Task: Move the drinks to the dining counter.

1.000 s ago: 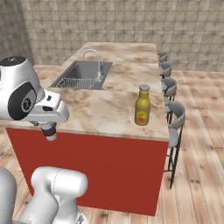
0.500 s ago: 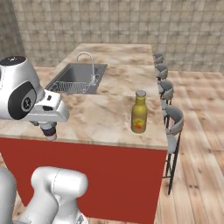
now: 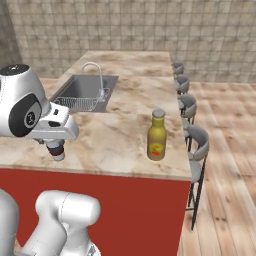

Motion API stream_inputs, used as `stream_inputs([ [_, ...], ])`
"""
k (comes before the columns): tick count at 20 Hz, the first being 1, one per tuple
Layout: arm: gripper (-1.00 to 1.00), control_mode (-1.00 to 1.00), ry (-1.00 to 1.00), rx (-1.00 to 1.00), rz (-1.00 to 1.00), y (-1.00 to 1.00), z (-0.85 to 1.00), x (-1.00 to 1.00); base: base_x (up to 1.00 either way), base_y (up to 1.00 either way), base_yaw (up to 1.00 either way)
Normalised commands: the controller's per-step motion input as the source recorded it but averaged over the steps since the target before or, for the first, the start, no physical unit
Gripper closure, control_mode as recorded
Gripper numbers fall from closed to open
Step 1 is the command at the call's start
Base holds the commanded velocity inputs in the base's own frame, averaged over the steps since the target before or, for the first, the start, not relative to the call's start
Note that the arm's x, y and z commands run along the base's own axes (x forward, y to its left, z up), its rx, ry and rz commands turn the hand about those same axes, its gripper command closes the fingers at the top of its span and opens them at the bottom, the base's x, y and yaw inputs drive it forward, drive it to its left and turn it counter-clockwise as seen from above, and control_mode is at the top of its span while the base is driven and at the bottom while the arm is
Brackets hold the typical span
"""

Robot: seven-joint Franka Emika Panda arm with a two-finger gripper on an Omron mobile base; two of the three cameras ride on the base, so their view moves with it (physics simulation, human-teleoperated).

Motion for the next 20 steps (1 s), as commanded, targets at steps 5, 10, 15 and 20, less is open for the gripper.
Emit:
stream_inputs([
  [5, 1.00, 1.00, 0.00, 0.00, 0.00, 0.00, 0.00, 0.00, 0.41, 0.00, -0.05],
  [10, 1.00, 1.00, 0.00, 0.00, 0.00, 0.00, 0.00, 0.00, 0.38, 0.00, -0.05],
  [15, 1.00, 1.00, 0.00, 0.00, 0.00, 0.00, 0.00, 0.00, 0.39, 0.00, -0.05],
  [20, 1.00, 1.00, 0.00, 0.00, 0.00, 0.00, 0.00, 0.00, 0.39, 0.00, -0.05],
])
